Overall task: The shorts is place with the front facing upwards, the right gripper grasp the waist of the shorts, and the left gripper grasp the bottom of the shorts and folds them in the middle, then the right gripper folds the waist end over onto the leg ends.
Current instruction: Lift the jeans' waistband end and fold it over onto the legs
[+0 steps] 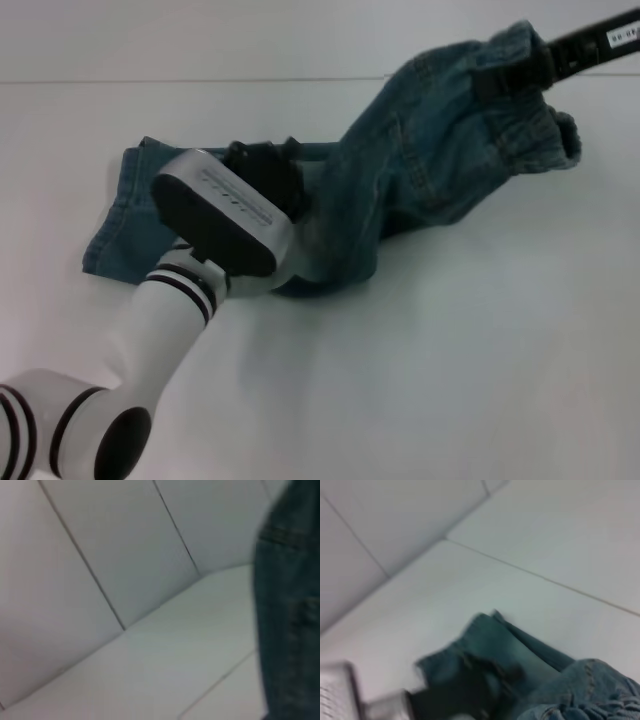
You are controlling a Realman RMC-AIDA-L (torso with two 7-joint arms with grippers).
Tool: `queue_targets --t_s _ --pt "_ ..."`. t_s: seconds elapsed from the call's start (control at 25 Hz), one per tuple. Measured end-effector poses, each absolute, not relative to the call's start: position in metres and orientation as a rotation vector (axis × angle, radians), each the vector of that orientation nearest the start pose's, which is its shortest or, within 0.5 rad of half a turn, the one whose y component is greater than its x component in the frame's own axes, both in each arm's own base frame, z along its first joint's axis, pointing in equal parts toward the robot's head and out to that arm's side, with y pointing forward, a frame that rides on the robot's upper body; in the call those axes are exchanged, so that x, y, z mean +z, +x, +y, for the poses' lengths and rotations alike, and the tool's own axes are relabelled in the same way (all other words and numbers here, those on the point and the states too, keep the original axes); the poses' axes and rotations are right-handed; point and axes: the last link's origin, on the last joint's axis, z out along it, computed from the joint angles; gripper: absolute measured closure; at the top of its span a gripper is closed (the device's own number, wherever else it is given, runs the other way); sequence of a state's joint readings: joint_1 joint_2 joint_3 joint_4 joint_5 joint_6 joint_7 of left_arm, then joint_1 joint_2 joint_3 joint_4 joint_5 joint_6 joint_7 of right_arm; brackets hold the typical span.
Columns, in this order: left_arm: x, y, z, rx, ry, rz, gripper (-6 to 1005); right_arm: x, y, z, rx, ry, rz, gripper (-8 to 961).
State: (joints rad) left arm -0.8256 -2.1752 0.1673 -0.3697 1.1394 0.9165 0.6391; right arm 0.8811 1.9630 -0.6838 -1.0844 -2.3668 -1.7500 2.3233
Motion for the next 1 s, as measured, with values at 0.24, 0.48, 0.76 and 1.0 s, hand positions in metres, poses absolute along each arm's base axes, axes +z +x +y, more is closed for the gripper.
queue_targets --t_s 0.24,0.48,0.76,1.0 --pt "-0.155 -0.199 0.351 -0.302 -2.107 -0.067 998 0.105 0.123 0.411 0.287 -2.716 0.991 847" --pt "-0.17 -0.184 0.339 -0.364 -2.203 -0.06 998 0.105 0.115 0.412 0.299 -2.724 0.966 846" --pt "-0.18 -0.173 0.327 -0.479 -2.297 -0.127 998 0.107 0.113 0.412 0.317 -2.725 0.956 846" --pt "-0.191 -0.158 0.312 -0.551 -2.375 -0.135 998 0.107 0.116 0.411 0.315 -2.727 0.953 846"
